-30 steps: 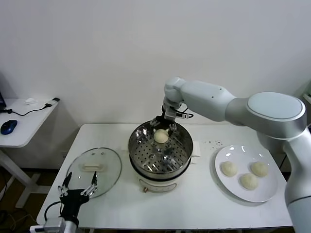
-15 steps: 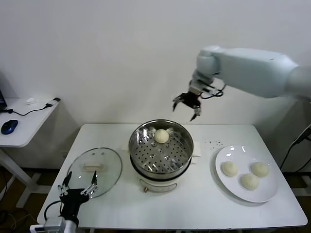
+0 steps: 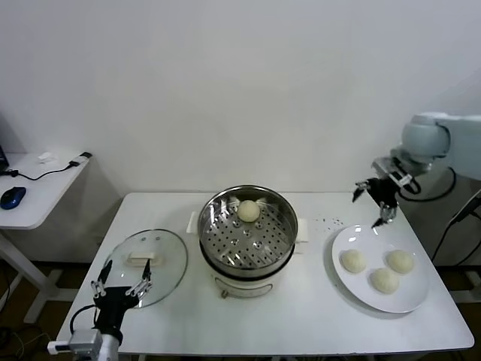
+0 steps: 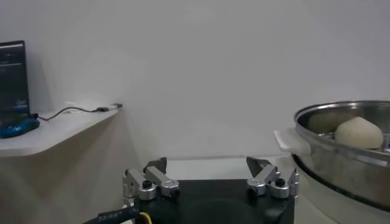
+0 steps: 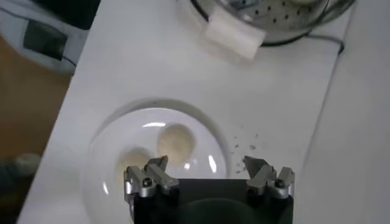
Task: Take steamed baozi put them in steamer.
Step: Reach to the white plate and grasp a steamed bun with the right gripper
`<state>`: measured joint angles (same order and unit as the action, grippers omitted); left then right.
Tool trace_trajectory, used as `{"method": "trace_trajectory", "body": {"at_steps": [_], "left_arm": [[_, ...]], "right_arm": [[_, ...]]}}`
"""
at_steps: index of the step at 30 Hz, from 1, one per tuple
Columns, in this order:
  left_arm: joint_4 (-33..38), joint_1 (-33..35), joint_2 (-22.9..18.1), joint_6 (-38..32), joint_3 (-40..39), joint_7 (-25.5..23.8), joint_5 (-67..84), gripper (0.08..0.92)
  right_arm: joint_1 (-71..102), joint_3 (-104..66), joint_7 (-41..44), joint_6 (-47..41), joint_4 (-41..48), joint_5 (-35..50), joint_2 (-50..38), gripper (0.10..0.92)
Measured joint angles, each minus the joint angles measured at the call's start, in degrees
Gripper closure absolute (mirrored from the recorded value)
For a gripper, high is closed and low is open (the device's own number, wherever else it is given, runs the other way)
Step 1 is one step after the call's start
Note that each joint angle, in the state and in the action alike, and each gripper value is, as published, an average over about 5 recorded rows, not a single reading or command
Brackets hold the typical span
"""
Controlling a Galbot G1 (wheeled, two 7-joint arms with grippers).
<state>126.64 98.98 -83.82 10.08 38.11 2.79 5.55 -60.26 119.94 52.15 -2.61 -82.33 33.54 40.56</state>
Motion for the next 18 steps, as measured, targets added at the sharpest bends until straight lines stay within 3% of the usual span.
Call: {"method": "trace_trajectory", "body": {"at_steps": [18], "left_arm": [[-0.98,-1.13,-0.30,0.99,0.03,-0.15,-0.41,0.177]], "right_arm": [[20.75,-11.80,-5.71,-8.76,6.98,-1.35,-1.44,0.203]]}}
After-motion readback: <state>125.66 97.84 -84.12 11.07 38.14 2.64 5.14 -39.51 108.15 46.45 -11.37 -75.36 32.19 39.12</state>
